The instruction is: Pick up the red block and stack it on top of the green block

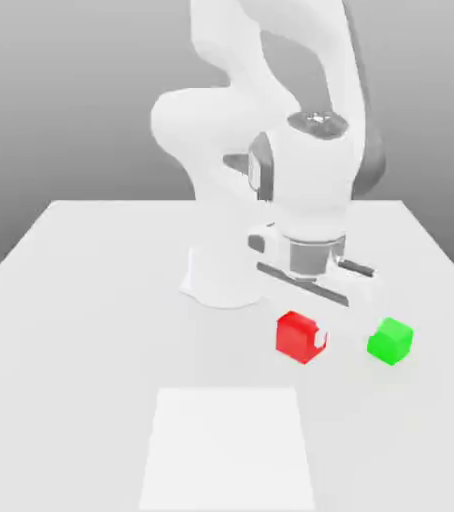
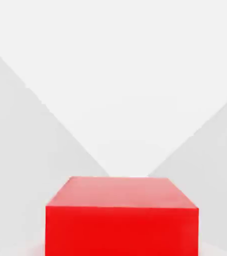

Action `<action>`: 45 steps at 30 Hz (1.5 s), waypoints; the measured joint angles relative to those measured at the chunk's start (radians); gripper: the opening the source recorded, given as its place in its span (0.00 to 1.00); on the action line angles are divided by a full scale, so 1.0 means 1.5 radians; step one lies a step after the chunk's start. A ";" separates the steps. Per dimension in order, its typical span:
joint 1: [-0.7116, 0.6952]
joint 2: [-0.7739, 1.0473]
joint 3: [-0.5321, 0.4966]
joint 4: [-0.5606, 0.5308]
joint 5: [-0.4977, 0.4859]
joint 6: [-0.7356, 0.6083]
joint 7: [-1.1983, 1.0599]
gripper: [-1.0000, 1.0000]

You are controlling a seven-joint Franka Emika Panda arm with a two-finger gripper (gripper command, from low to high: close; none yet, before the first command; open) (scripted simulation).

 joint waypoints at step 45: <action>0.043 0.078 0.291 0.021 -0.063 0.065 0.530 0.00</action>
